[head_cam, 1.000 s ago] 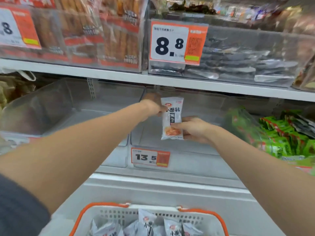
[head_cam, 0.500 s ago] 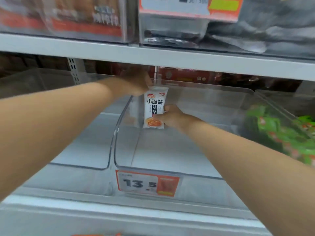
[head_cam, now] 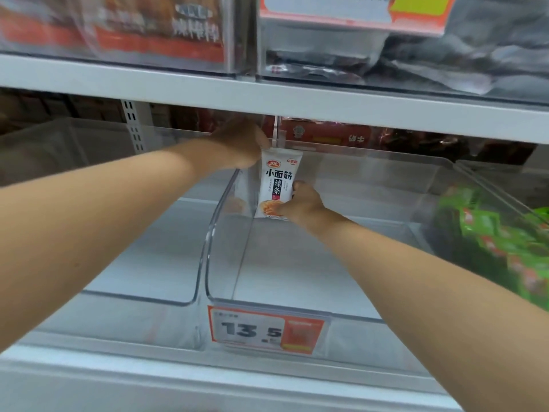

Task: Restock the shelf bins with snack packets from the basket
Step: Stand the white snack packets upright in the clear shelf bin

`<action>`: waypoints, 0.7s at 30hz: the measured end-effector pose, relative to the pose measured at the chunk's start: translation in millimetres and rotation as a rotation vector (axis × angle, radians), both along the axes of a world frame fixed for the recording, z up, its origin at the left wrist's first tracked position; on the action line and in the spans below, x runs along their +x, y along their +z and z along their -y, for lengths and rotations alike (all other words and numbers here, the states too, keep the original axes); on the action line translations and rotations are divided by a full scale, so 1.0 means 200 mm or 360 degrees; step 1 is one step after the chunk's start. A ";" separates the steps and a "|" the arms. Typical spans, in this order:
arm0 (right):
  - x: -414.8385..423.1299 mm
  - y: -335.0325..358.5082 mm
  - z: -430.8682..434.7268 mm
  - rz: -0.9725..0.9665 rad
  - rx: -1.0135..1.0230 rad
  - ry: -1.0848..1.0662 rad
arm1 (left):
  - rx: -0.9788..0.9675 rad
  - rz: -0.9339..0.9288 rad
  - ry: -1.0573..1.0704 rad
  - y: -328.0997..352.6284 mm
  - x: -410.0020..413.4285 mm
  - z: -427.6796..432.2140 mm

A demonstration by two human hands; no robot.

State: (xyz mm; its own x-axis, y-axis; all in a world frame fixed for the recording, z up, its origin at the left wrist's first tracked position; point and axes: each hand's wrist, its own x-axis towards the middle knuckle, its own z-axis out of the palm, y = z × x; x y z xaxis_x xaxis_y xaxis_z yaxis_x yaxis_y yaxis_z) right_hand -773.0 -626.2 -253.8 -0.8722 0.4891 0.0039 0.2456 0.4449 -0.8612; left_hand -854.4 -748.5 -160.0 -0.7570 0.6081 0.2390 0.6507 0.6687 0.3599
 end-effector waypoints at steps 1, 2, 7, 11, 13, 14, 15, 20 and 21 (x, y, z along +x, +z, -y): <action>0.00 0.00 0.00 0.0012 0.0052 -0.0043 | 0.0015 0.0014 0.0015 0.00 0.01 -0.01; 0.00 0.00 0.01 0.0032 0.0091 -0.0080 | 0.0000 -0.0002 0.0022 0.01 0.01 -0.01; 0.00 0.01 0.00 0.0157 0.0103 -0.0107 | -0.0167 -0.0103 0.0011 -0.01 0.02 -0.01; 0.09 0.07 0.01 0.0280 0.0111 -0.0126 | -0.0305 -0.0073 -0.0003 0.02 0.09 0.01; 0.16 0.12 0.03 0.0345 0.0134 -0.0109 | -0.0374 -0.0124 0.0012 0.03 0.15 0.04; 0.20 0.15 0.04 0.0359 0.0150 -0.0086 | -0.0422 -0.0187 0.0019 0.03 0.19 0.05; 0.24 0.17 0.05 0.0351 0.0168 -0.0071 | -0.0477 -0.0268 0.0029 0.03 0.23 0.07; 0.54 0.29 0.15 0.0156 0.0456 -0.0024 | -0.0733 -0.0446 -0.0013 0.02 0.53 0.18; 0.60 0.31 0.17 0.0088 0.0532 -0.0024 | -0.0698 -0.0473 -0.0028 0.02 0.60 0.21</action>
State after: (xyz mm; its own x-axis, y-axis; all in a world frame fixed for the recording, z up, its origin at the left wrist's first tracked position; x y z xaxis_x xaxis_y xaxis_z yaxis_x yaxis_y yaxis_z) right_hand -652.2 -661.1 -192.5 -0.8684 0.4813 0.1189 0.2965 0.6964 -0.6536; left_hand -733.8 -790.1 -156.6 -0.6842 0.7111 0.1619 0.6945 0.7031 -0.1527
